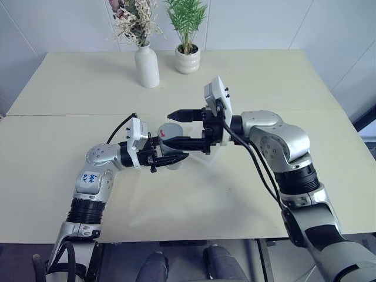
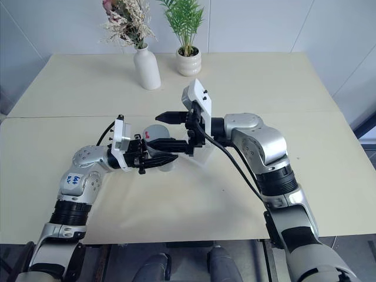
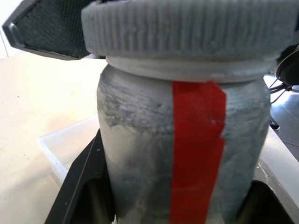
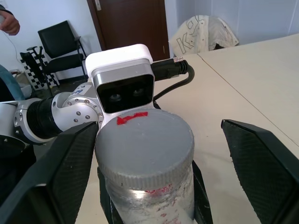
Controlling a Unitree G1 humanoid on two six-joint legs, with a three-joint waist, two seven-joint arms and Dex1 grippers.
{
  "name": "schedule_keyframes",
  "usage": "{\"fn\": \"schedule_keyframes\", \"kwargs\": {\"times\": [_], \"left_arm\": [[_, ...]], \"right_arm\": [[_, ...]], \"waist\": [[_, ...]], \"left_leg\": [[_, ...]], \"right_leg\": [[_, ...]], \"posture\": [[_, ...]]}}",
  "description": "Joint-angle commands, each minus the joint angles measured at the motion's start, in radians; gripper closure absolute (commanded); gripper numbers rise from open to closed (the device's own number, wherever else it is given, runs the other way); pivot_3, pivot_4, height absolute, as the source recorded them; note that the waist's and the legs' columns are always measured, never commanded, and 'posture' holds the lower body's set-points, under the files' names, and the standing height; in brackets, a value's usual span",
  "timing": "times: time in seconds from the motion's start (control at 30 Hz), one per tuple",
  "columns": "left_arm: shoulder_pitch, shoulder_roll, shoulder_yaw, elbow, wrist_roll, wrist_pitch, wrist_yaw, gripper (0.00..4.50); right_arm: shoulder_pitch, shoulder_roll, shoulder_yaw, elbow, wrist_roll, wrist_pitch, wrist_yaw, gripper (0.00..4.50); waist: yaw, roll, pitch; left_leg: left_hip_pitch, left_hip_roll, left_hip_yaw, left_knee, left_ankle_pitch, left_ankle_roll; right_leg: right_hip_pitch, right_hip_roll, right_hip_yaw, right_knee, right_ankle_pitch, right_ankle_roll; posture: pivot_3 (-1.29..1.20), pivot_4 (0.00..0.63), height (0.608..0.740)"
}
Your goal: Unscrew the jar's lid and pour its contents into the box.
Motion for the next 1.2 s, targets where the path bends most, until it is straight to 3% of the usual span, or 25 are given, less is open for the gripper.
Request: {"fn": "schedule_keyframes", "kwargs": {"times": [0.03, 0.07, 0.53, 0.77, 1.0, 1.2], "left_arm": [[0.005, 0.002, 0.008, -0.044, -0.017, -0.007, -0.002, 2.15], [0.005, 0.002, 0.008, -0.044, -0.017, -0.007, -0.002, 2.15], [0.01, 0.006, 0.011, -0.046, -0.016, -0.007, -0.005, 2.15], [0.022, 0.014, 0.02, -0.057, -0.017, -0.005, 0.002, 2.15], [0.039, 0.025, 0.04, -0.071, -0.022, -0.001, 0.017, 2.15], [0.037, 0.022, 0.049, -0.072, -0.026, 0.003, 0.039, 2.15]], "right_arm": [[-0.027, 0.014, -0.01, -0.011, 0.003, -0.022, 0.005, 1.25], [-0.027, 0.017, -0.009, -0.011, -0.001, -0.024, 0.005, 1.54], [-0.064, 0.039, -0.082, -0.038, 0.07, -0.014, -0.013, 1.54], [-0.06, -0.121, -0.214, 0.036, 0.018, -0.076, -0.039, 1.54], [0.179, -0.284, -0.297, 0.091, -0.118, -0.205, -0.124, 1.54], [0.385, -0.285, -0.407, 0.271, -0.198, -0.374, -0.258, 1.54]], "waist": [[-0.001, 0.0, 0.0], [-0.001, 0.0, 0.0], [-0.001, 0.0, 0.0], [0.012, 0.0, 0.0], [0.011, 0.0, 0.0], [0.005, 0.0, 0.0]], "left_leg": [[0.0, 0.0, 0.0, 0.0, 0.0, 0.0], [0.0, 0.0, 0.0, 0.0, 0.0, 0.0], [0.0, 0.0, 0.0, 0.0, 0.0, 0.0], [0.0, -0.001, -0.001, 0.0, 0.0, 0.0], [0.0, 0.0, 0.001, -0.002, 0.0, 0.001], [0.0, 0.0, 0.011, 0.0, 0.0, 0.001]], "right_leg": [[0.0, 0.0, 0.0, 0.0, 0.0, 0.0], [0.0, 0.0, 0.0, 0.0, 0.0, 0.0], [0.0, 0.0, 0.0, 0.0, 0.0, 0.0], [0.001, -0.001, -0.001, -0.001, 0.0, 0.0], [0.001, 0.0, -0.001, -0.002, 0.0, 0.0], [0.001, 0.001, 0.001, 0.0, 0.0, 0.0]], "posture": [[0.0, 0.15, 0.74], [0.0, 0.15, 0.74], [0.0, 0.15, 0.74], [0.0, 0.15, 0.74], [0.0, 0.15, 0.74], [0.0, 0.15, 0.74]]}}
